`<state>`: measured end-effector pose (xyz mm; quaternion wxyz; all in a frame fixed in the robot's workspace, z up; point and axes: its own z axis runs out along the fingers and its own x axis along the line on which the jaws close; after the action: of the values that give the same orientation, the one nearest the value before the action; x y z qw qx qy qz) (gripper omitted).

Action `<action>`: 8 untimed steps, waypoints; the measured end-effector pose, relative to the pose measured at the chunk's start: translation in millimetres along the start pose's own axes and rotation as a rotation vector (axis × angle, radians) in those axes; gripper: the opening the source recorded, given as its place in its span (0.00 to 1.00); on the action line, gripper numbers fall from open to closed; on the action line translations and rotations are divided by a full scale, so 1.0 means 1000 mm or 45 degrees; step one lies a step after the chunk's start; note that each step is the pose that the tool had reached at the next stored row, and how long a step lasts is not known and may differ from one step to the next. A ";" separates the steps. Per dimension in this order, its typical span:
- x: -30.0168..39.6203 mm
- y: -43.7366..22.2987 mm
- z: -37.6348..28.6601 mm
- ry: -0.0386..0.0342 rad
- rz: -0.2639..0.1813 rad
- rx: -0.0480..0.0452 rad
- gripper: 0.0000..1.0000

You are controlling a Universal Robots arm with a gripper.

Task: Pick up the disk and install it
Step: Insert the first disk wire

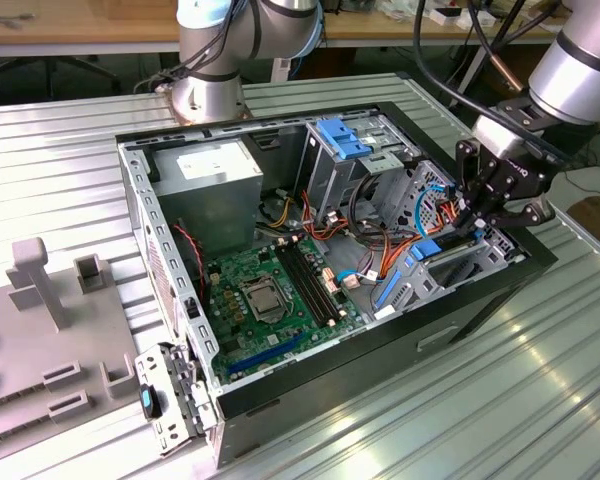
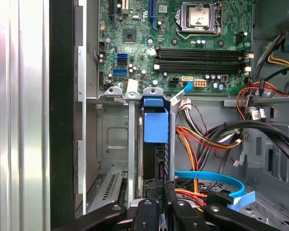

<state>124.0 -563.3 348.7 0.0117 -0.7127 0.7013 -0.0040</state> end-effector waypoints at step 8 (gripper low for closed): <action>0.0000 0.0000 0.0023 0.0001 0.000 0.000 0.17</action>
<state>124.0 -563.3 346.4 0.0117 -0.7127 0.7013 -0.0040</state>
